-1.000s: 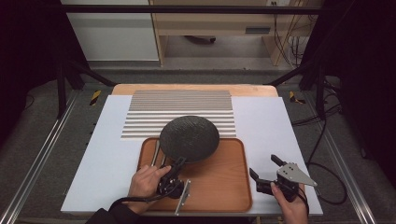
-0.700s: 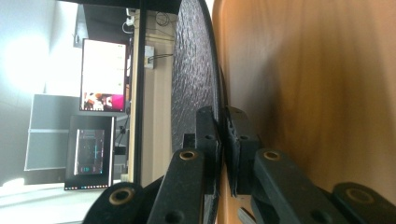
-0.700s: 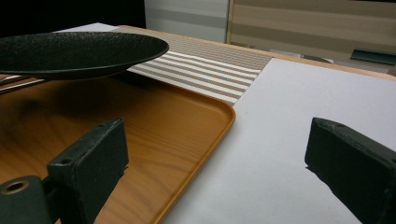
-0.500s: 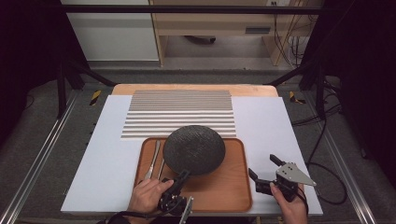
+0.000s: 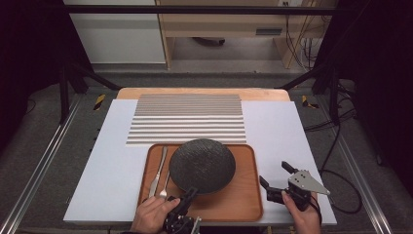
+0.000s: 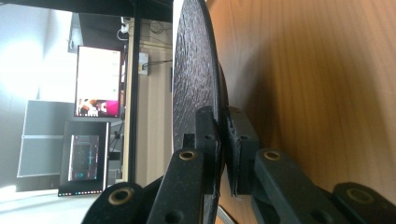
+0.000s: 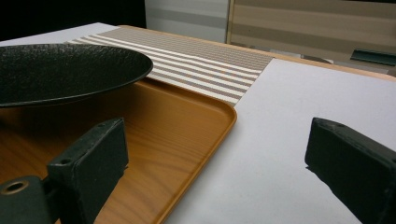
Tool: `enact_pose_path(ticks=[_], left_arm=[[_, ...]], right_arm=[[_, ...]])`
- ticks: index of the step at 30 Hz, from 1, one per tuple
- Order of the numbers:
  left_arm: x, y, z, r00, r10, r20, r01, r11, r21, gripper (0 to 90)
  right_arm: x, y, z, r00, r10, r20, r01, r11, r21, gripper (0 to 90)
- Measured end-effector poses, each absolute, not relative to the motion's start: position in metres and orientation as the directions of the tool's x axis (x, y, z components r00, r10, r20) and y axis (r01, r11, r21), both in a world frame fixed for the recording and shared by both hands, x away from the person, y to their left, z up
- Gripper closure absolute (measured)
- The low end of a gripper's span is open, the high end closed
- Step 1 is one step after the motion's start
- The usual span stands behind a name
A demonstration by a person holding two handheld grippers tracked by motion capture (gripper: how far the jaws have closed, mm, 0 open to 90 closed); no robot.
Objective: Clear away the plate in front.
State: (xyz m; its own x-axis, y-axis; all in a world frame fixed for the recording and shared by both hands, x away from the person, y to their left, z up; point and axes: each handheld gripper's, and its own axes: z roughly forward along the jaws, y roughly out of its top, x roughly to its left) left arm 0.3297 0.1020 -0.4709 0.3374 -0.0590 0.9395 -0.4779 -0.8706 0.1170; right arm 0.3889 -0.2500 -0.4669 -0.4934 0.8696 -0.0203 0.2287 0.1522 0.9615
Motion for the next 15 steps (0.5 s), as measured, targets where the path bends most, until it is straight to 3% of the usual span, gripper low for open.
enact_pose_path(ticks=[15], left_arm=[[0.3190,0.1005,-0.4760,0.344,-0.083,0.935,-0.484,-0.869,0.101,84.1]], right_arm=[[0.3884,-0.2506,-0.4669,-0.492,0.870,-0.020,0.228,0.151,0.962,6.1]])
